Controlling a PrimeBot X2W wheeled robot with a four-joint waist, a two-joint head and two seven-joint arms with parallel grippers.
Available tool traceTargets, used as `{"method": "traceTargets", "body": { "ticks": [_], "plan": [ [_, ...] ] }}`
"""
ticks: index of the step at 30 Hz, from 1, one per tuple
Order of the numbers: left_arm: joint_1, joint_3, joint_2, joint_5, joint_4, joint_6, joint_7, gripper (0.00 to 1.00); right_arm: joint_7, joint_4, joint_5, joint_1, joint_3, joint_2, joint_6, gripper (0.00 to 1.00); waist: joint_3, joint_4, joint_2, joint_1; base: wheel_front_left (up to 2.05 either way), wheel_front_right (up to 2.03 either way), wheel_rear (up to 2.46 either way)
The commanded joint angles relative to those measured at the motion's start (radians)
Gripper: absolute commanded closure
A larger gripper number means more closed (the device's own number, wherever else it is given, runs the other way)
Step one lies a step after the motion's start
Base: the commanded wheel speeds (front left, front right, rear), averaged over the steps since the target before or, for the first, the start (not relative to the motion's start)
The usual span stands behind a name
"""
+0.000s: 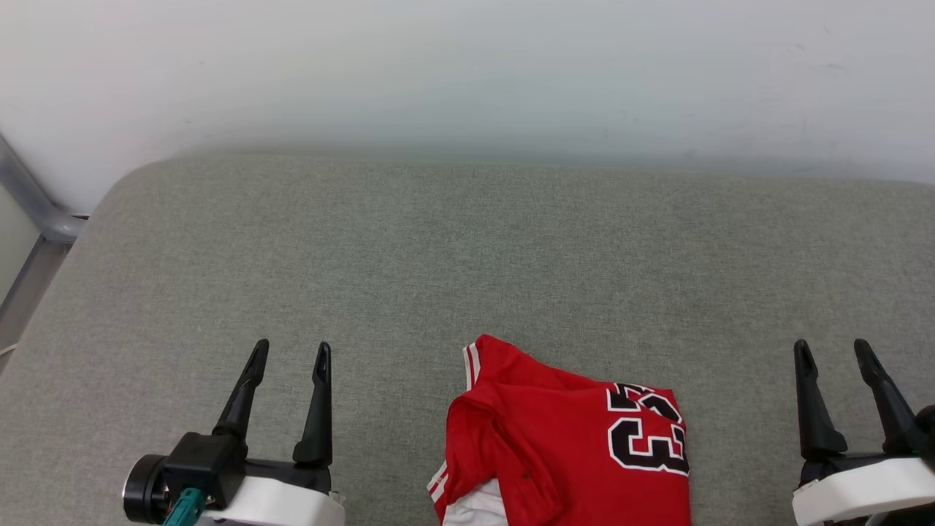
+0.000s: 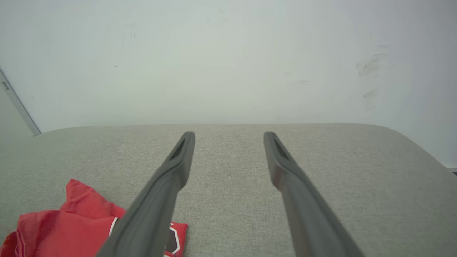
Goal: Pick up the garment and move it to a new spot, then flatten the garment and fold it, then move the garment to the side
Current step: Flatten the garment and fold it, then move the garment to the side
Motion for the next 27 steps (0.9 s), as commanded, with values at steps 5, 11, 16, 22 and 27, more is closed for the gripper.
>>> {"method": "traceTargets", "body": {
  "ticks": [5,11,16,22,27],
  "plan": [
    [0.007,-0.013,-0.003,0.004,0.008,0.004,-0.002,0.00,-0.005,0.006,-0.006,-0.003,0.008,0.022,-0.001,0.00,-0.003,0.002,0.0000,0.0000,0.00,0.00,0.00],
    [-0.007,-0.028,-0.002,0.007,0.013,0.006,-0.002,0.00,0.012,0.011,0.009,-0.012,0.010,0.028,-0.001,0.00,-0.009,0.005,0.0000,0.0000,0.00,0.00,0.00],
    [-0.009,-0.030,-0.002,0.014,0.013,0.005,-0.002,0.00,0.086,0.019,0.017,-0.001,0.025,0.011,-0.001,0.00,-0.002,0.007,0.0000,0.0000,0.00,0.00,0.00],
    [-0.018,-0.038,-0.002,0.023,0.013,0.002,-0.002,0.00,0.374,-0.001,0.108,-0.005,0.064,-0.015,-0.001,0.00,0.024,0.013,0.0000,0.0000,0.00,0.00,0.00],
    [-0.030,-0.044,-0.002,0.027,0.011,0.002,-0.002,0.00,0.634,-0.034,0.168,-0.009,0.084,-0.021,-0.001,0.00,0.048,0.018,0.0000,0.0000,0.00,0.00,0.00]
  ]
}}
